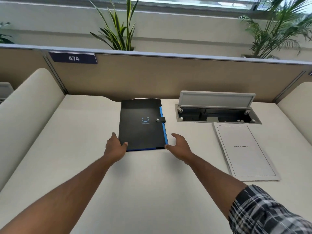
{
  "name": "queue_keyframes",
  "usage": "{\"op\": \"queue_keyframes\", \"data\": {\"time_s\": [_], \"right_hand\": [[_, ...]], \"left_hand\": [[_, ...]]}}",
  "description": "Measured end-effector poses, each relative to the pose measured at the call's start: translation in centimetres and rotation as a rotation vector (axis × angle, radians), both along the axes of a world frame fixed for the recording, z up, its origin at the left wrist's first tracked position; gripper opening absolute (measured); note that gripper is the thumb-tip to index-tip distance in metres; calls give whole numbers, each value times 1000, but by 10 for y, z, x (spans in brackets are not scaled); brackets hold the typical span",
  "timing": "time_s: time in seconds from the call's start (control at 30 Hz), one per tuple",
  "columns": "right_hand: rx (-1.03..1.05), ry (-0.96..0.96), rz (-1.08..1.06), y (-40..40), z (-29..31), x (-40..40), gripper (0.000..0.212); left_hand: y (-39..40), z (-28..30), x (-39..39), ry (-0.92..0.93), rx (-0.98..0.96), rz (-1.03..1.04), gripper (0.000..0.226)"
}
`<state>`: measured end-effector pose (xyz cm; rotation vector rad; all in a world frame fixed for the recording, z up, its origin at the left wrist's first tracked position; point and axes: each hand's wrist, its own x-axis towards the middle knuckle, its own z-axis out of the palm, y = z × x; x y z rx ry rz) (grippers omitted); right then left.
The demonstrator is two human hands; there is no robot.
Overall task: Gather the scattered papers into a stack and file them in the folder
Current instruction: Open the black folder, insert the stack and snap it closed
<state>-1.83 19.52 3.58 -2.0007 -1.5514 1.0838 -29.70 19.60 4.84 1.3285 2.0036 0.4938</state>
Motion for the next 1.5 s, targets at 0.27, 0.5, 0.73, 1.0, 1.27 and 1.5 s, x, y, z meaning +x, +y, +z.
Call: {"op": "queue_keyframes", "data": {"time_s": [0.27,0.5,0.73,1.0,1.27,1.5], "right_hand": [[20,19,-71,67,-7,-26,80],[56,-114,-30,114,-17,-37,78],[79,-135,-51,121,-26,-44,79],[63,113,-184,102,-12,-43,81],[92,75,-196,38,-4,-28,82],[113,15,-188,-25,4,-2,78]], "left_hand": [[61,-16,-15,-58,16,-12,66],[95,-26,-11,19,89,-88,47],[110,-26,-6,-54,77,-30,53],[95,-19,7,-312,46,123,73],[37,-10,33,-291,51,130,78],[-21,-6,57,-251,71,177,64]]}}
